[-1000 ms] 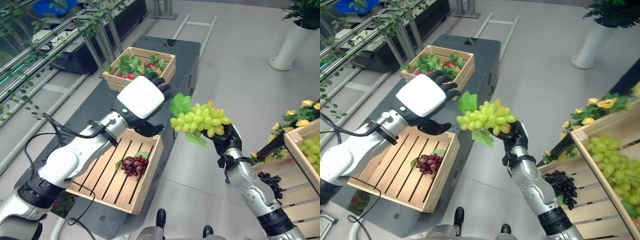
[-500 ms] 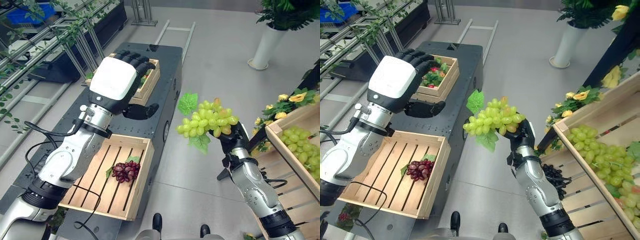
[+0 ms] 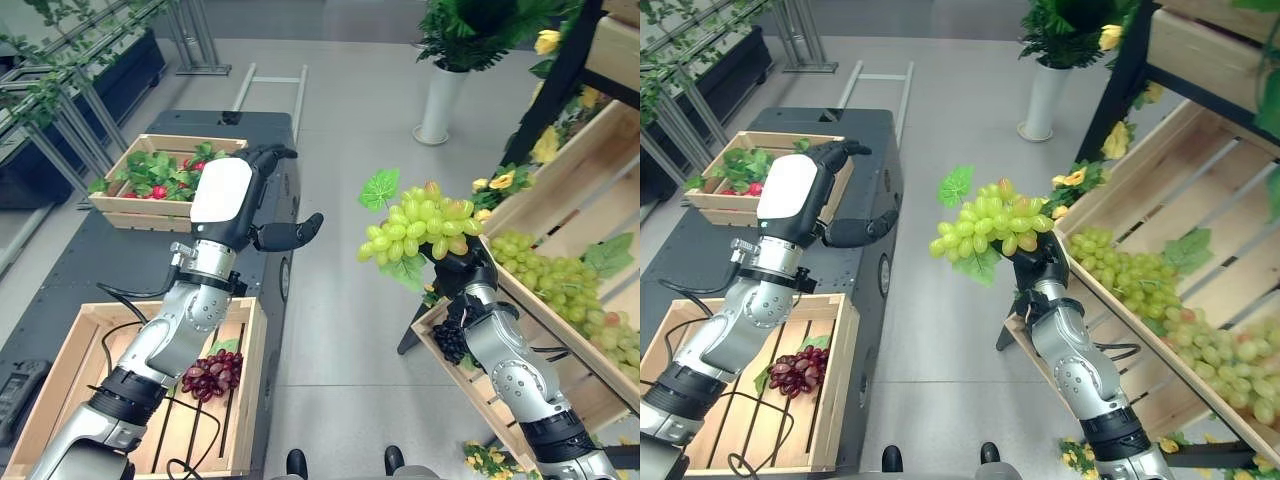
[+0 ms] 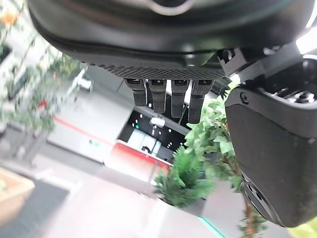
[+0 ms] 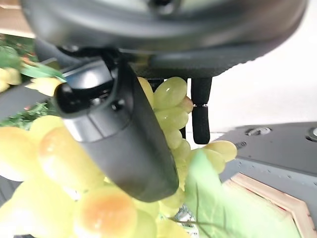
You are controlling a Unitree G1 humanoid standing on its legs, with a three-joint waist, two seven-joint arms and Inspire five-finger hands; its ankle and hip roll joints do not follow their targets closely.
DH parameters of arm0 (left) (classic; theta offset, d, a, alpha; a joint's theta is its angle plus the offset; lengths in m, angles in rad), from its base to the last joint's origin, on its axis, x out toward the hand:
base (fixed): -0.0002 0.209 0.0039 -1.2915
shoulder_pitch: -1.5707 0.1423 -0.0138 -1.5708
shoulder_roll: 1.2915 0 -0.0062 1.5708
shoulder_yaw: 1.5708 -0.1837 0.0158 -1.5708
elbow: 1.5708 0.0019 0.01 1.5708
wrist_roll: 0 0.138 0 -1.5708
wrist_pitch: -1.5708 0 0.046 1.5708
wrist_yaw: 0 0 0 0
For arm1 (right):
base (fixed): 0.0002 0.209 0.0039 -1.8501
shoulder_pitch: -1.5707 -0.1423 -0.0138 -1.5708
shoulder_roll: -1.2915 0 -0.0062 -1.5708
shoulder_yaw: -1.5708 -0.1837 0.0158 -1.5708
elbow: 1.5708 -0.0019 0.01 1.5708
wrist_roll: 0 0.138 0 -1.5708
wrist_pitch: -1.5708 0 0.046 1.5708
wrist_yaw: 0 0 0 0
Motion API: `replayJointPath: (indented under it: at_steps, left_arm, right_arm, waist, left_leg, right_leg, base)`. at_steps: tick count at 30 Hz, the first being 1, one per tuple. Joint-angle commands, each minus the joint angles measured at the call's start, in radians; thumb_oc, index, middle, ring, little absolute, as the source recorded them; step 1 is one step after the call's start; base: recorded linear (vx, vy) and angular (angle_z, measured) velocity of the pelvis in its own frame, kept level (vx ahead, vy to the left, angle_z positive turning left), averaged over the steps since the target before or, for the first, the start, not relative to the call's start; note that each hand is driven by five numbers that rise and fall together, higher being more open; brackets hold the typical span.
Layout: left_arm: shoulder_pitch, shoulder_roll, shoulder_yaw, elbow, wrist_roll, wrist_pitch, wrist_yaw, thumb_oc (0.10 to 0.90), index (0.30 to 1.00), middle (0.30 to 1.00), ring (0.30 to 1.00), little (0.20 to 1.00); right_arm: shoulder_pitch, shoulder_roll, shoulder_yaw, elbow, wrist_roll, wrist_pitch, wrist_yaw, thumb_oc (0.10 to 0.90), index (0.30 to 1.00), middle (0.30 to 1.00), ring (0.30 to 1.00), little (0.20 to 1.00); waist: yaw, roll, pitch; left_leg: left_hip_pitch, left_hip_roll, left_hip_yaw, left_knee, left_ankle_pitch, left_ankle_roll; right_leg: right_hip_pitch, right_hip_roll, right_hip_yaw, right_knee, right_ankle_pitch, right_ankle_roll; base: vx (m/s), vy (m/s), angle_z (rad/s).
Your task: Pick up the fruits from the basket on one side to the basket on the other side
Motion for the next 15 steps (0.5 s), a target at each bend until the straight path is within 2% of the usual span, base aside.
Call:
replayJointPath:
  at_steps: [1,5,8,15]
  left_arm:
    - [-0.148,-0.044,-0.014,0.032,-0.059,-0.145,0.062,0.800,0.900,0.900,0.900,0.900]
    - [-0.164,-0.071,-0.072,0.043,-0.091,-0.179,0.050,0.800,0.900,0.900,0.900,0.900]
    - [-0.178,-0.083,-0.118,0.070,-0.115,-0.197,0.056,0.800,0.900,0.900,0.900,0.900]
    - [-0.161,-0.097,-0.137,0.087,-0.150,-0.243,0.045,0.800,0.900,0.900,0.900,0.900]
  right_arm:
    - [-0.158,-0.075,-0.136,-0.052,0.040,-0.062,-0.057,0.400,0.300,0.300,0.300,0.300]
    - [-0.203,-0.083,-0.152,-0.006,0.046,-0.067,-0.104,0.400,0.300,0.300,0.300,0.300]
    - [-0.234,-0.090,-0.178,0.027,0.073,-0.100,-0.145,0.400,0.300,0.300,0.300,0.300]
    - [-0.231,-0.113,-0.262,0.032,0.126,-0.160,-0.218,0.400,0.300,0.300,0.300,0.300]
  waist:
    - [-0.017,0.022,-0.112]
    - [-0.032,0.021,-0.112]
    - [-0.047,0.021,-0.111]
    - [-0.076,0.021,-0.108]
  left_leg:
    - [0.043,-0.024,-0.019,0.007,-0.124,0.013]
    - [0.052,-0.019,0.004,0.007,-0.132,0.014]
    - [0.055,-0.019,0.016,0.007,-0.136,0.016]
    - [0.057,-0.017,0.037,0.007,-0.139,0.017]
  right_leg:
    - [-0.025,0.089,-0.043,0.001,0.026,-0.044]
    - [-0.027,0.086,-0.028,0.001,0.028,-0.040]
    - [-0.033,0.086,-0.013,0.001,0.033,-0.035]
    - [-0.050,0.088,0.007,0.001,0.044,-0.027]
  base:
    - [0.06,0.047,-0.25]
    - [0.04,0.031,-0.20]
    - [0.01,0.025,-0.28]
    - [0.00,0.017,-0.11]
